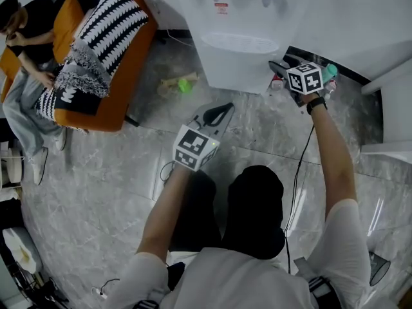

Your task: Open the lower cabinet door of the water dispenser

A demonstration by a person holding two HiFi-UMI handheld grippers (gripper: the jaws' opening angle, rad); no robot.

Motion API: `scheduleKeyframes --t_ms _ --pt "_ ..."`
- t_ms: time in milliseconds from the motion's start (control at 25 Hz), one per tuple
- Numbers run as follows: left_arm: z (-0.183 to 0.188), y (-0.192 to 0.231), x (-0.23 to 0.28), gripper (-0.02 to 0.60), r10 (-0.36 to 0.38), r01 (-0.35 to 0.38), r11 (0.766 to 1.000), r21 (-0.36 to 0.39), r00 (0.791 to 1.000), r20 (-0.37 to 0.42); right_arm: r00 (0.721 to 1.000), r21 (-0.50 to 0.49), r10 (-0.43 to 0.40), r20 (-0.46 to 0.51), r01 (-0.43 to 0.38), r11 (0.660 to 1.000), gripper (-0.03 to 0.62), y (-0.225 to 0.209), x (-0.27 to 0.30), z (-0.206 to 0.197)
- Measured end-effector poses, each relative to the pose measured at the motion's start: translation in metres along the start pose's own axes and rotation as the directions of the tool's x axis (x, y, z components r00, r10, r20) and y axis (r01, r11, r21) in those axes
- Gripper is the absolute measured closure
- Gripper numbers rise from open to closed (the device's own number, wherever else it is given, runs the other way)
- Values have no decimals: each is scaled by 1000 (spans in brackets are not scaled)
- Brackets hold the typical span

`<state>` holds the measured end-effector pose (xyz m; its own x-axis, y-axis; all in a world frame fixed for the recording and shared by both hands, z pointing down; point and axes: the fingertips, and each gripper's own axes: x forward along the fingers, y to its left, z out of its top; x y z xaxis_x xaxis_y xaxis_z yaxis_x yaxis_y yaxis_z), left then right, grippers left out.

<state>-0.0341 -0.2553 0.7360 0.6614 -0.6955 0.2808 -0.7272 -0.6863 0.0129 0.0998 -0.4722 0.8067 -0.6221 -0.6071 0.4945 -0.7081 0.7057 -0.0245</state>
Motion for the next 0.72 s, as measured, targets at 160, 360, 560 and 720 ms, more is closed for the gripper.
scheduleKeyframes --t_ms 160,360,560,720 --pt "2 0 -5 571 2 -2 1000 13 1000 9 1000 -6 -8 -12 8 1000 349 4 -5 -1" --pt "5 -2 -9 571 2 -2 1000 10 1000 22 999 -40 32 -29 -33 999 373 22 -20 -12" --pt "7 -11 -13 571 -19 18 1000 18 999 27 997 -72 53 -61 -57 996 405 42 -32 -20" --pt "9 -16 -16 571 -34 33 999 19 999 37 995 -71 67 -68 -72 995 411 57 -41 -26"
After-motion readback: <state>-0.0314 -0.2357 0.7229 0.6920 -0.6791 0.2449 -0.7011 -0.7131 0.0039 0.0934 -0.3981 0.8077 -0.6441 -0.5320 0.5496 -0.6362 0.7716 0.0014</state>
